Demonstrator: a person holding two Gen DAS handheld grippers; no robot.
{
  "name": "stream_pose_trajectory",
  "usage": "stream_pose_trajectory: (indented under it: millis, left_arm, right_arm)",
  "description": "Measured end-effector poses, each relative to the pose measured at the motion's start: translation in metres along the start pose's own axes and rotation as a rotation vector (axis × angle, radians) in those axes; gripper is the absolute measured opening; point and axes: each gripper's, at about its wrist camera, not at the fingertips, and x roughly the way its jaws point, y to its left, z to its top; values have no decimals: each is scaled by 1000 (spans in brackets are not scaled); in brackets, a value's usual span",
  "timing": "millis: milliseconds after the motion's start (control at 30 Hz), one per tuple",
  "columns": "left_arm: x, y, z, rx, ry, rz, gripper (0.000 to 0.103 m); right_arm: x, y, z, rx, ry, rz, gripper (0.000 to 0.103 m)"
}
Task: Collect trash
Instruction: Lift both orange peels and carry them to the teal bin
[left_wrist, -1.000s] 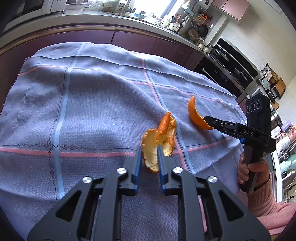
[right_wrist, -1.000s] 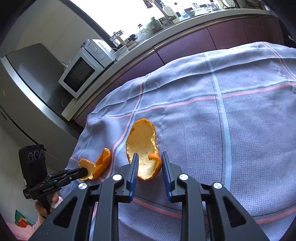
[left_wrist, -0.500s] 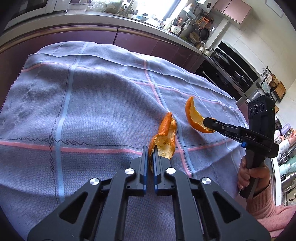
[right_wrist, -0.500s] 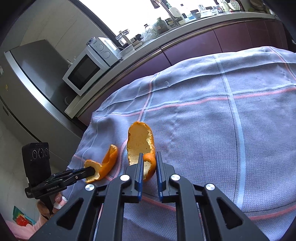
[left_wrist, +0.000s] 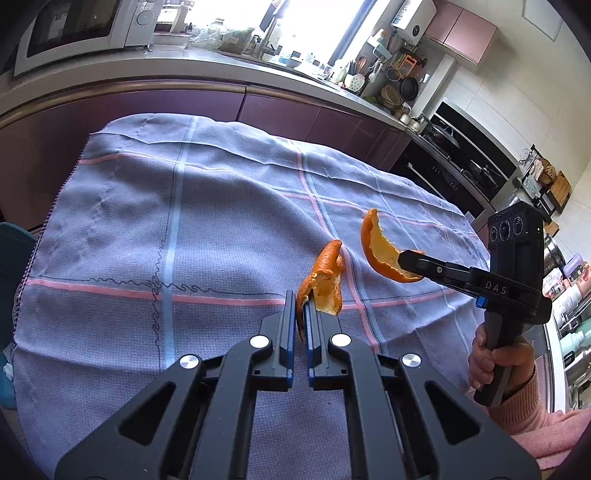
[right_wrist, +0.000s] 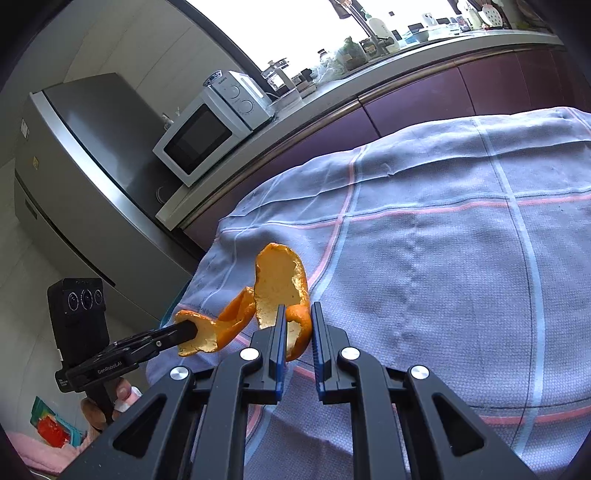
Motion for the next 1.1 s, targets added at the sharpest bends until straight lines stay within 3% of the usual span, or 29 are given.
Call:
stream_pose_trajectory:
  millis: [1100]
  left_arm:
    - [-71, 30, -6, -40, -106, 93, 5]
  right_arm:
    - [32, 56, 0, -84, 38, 97, 11]
